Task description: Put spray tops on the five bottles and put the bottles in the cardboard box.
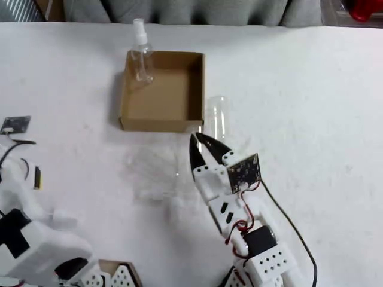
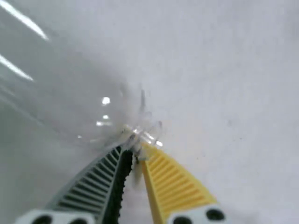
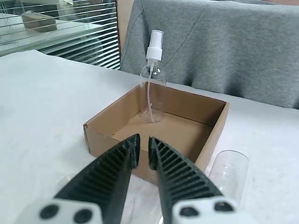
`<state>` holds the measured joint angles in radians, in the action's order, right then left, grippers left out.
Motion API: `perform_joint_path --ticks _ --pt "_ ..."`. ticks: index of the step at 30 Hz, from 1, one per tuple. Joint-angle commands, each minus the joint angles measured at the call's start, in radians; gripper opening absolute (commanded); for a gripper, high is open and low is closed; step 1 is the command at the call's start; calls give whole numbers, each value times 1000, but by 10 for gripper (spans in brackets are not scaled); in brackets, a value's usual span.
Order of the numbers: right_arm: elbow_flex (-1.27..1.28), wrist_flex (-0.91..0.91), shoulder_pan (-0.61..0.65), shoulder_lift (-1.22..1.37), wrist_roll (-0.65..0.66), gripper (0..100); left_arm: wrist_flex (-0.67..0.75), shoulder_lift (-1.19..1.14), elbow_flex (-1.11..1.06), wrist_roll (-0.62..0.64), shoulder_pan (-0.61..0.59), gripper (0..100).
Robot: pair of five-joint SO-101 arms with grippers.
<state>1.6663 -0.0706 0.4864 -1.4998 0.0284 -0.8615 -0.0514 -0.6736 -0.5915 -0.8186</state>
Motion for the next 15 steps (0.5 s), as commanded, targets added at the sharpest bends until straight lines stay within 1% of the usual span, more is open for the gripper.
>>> perform_joint_path --ticks 1,4,15 --pt "-3 1 7 -4 8 16 91 76 -52 -3 64 20" --pt "-3 1 7 -4 8 16 146 82 -77 -3 102 20" --pt "-3 1 7 -4 8 16 270 82 -69 -3 239 20"
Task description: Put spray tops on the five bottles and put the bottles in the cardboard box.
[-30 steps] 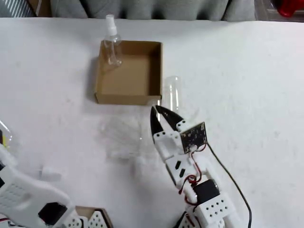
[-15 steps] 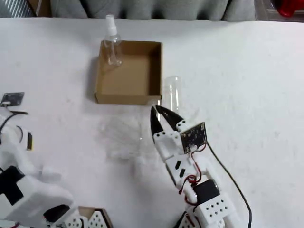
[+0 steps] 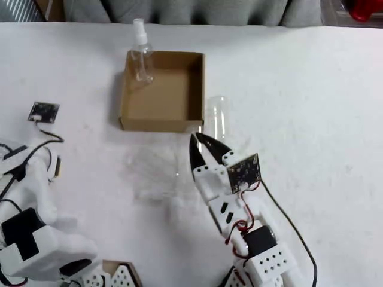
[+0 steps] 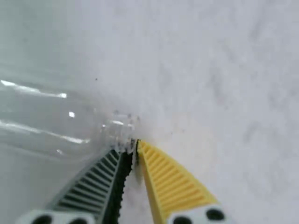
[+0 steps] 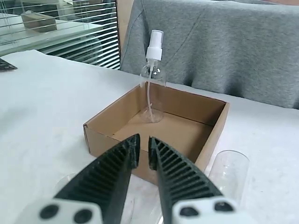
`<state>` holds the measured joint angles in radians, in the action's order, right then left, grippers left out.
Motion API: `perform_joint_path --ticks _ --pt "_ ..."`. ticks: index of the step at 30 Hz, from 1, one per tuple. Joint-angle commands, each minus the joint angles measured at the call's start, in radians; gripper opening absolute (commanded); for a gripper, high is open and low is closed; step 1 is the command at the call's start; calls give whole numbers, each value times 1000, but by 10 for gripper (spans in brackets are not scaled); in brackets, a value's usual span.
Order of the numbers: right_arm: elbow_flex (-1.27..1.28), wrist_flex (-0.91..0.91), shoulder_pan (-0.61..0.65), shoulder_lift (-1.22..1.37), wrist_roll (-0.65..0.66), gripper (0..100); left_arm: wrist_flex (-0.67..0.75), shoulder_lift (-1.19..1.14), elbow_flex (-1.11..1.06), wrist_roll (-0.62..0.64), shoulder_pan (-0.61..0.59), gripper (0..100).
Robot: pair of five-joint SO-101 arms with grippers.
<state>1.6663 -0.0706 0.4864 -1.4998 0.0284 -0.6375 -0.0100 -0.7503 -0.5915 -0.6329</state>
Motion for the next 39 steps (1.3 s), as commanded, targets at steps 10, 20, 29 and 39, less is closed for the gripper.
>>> perform_joint_path --ticks 10,20,29,39 --pt "-3 1 5 -4 8 16 123 41 46 -6 147 20" --pt "-3 1 5 -4 8 16 -54 41 207 -14 173 20" --pt "-2 1 5 -4 8 16 -505 42 543 -439 101 20" --pt "-2 1 7 -4 8 16 -540 41 577 -825 77 20"
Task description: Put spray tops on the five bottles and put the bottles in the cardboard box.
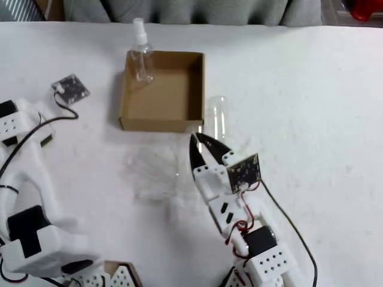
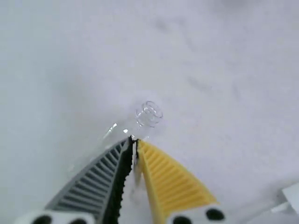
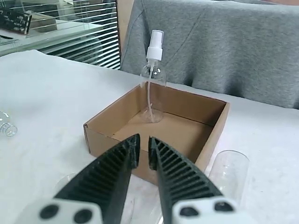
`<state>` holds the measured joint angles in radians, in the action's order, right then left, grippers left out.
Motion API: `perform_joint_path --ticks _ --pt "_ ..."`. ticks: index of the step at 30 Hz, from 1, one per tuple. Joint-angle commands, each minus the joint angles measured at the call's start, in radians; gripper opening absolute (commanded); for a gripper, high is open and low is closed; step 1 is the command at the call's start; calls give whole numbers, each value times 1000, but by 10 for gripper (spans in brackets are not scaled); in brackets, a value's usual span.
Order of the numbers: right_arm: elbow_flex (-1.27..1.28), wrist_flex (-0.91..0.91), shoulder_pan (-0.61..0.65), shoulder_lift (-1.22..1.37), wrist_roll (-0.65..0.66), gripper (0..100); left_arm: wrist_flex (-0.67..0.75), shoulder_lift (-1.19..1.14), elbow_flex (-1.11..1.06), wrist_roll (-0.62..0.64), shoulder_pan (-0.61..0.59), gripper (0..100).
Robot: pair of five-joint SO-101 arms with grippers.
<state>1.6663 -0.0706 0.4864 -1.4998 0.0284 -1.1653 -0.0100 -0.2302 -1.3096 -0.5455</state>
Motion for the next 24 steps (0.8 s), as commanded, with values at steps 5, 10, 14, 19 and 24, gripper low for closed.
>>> perform_joint_path --ticks 5,10,14,19,24 --pt "6 1 7 -4 8 16 -29 39 57 -230 -27 20" --pt "6 1 7 -4 8 16 -14 38 68 -258 -27 111" --pt "6 1 7 -4 8 16 55 36 66 -255 -38 263" --pt "8 1 7 -4 8 16 84 -51 161 -261 -77 309" --pt "8 1 7 -4 8 16 -71 -265 442 -264 -108 312"
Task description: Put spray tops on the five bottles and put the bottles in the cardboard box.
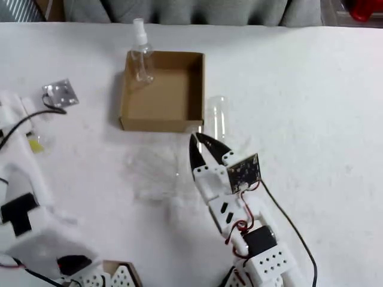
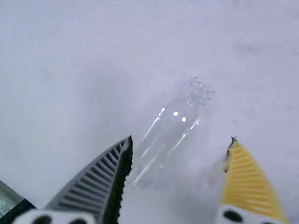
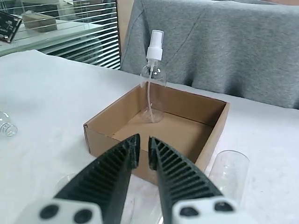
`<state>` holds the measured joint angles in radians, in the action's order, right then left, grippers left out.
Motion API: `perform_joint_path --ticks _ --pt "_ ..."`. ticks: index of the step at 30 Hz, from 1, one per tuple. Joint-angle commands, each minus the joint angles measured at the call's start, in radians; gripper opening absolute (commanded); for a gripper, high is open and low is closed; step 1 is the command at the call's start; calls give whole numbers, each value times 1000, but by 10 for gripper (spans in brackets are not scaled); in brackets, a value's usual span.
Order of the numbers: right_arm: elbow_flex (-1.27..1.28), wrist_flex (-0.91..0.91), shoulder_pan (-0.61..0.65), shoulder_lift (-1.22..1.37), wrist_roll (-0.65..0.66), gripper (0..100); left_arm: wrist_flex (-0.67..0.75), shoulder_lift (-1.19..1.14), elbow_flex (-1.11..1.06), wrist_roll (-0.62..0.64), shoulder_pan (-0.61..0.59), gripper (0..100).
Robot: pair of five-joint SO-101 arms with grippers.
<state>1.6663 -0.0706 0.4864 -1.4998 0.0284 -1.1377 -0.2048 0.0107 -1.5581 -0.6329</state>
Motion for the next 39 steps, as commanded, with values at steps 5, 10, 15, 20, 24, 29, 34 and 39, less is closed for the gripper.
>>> perform_joint_path --ticks 5,10,15,20,24,29,34,39 --pt "8 1 7 -4 8 16 -307 -259 434 -130 -27 310" --pt "8 1 7 -4 8 16 -299 -418 588 -123 -30 313" --pt "8 1 7 -4 8 16 -310 -553 718 -121 -31 313" --pt "8 1 7 -4 8 16 -310 -633 775 -120 -42 309" --pt "8 1 7 -4 8 16 -336 -664 789 -120 -50 285" --pt "8 1 7 -4 8 16 -466 -659 790 -121 -47 94" --pt "8 1 7 -5 8 16 -606 -657 792 -89 -24 24" --pt "8 1 7 -10 8 16 -640 -657 885 255 -4 24"
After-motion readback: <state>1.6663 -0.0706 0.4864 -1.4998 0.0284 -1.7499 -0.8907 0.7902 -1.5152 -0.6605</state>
